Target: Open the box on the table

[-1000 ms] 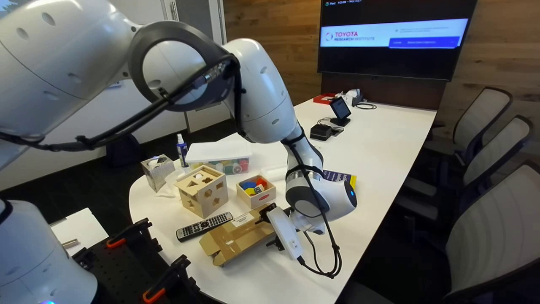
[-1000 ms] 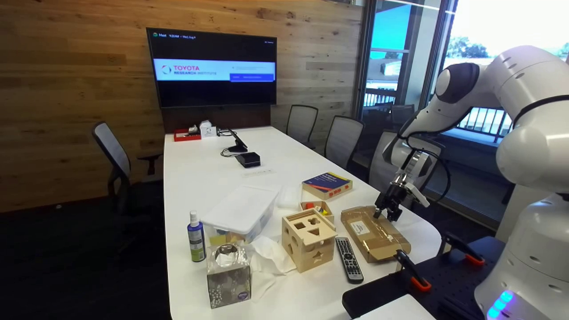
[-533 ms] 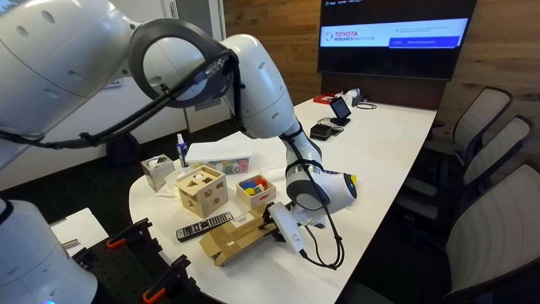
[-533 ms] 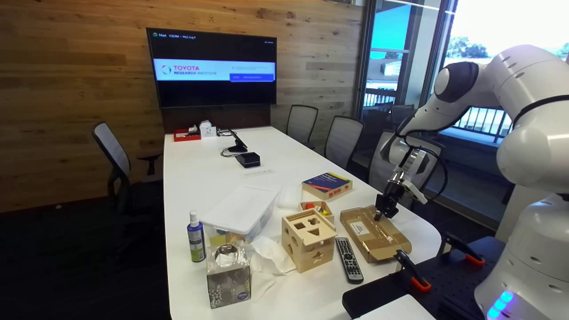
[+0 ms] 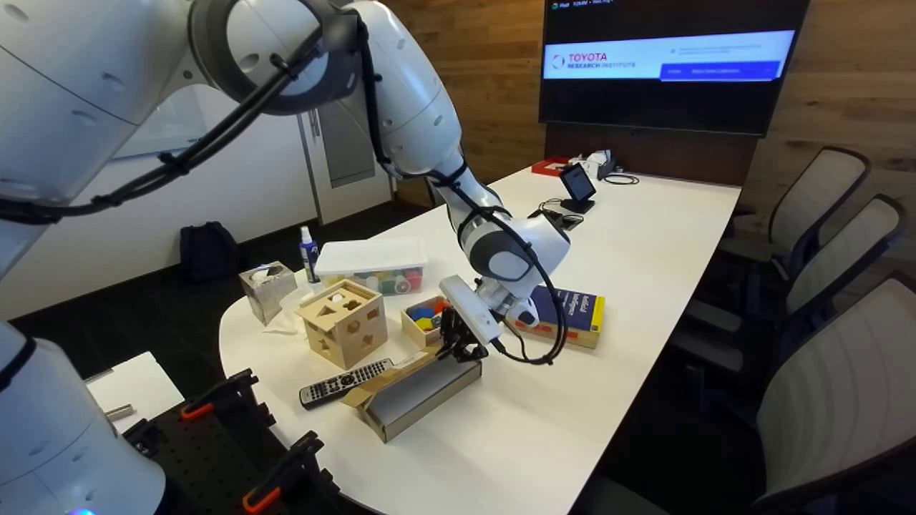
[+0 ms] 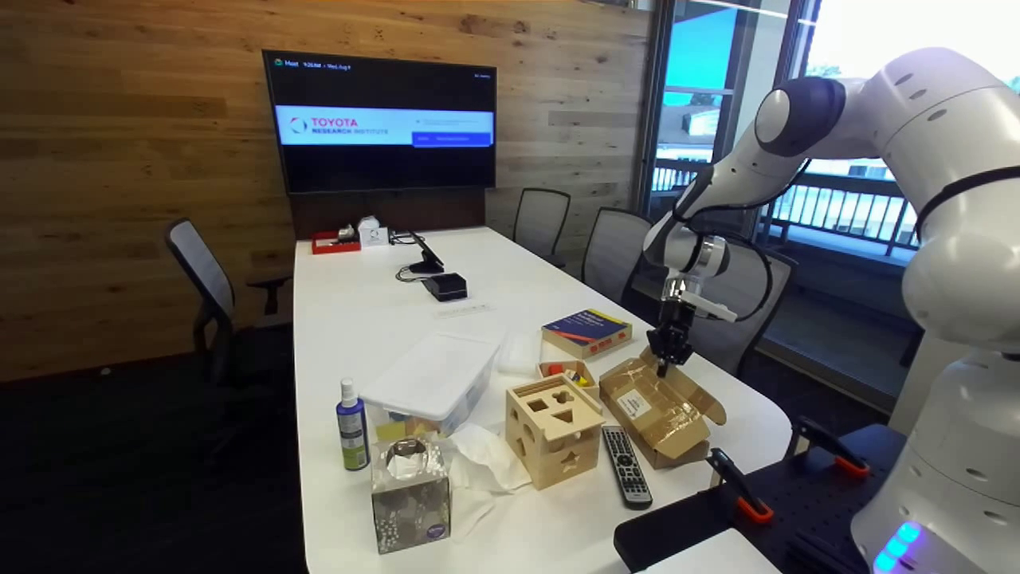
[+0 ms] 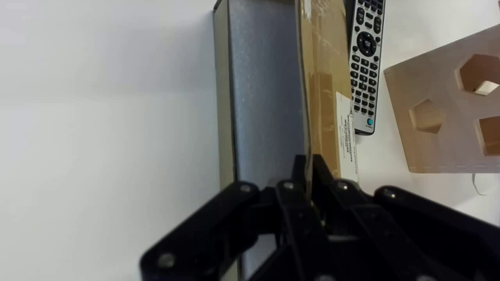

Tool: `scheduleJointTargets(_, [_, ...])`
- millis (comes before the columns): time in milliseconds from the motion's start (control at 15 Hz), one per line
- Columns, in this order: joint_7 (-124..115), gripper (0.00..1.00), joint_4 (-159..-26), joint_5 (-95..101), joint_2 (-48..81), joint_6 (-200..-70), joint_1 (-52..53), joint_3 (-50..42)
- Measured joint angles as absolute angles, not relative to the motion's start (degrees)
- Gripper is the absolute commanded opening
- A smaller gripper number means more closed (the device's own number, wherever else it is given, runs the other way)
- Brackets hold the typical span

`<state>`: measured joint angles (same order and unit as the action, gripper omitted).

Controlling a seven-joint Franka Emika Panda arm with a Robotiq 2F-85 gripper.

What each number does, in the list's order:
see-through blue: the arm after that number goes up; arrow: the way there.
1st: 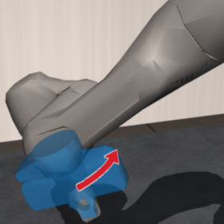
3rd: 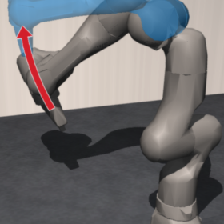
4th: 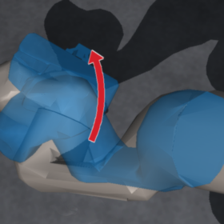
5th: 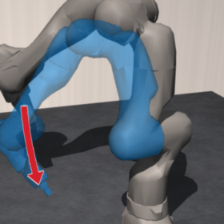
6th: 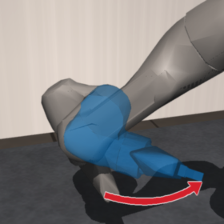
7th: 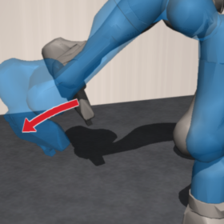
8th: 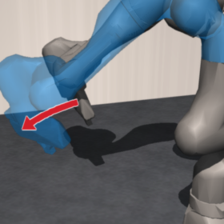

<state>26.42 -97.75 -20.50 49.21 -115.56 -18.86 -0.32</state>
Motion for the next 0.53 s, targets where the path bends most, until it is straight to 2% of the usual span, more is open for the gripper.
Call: scheduleJointTargets(533, [18.57, 0.02, -99.68, -14.99, 43.86, -115.17, -12.70, -0.26])
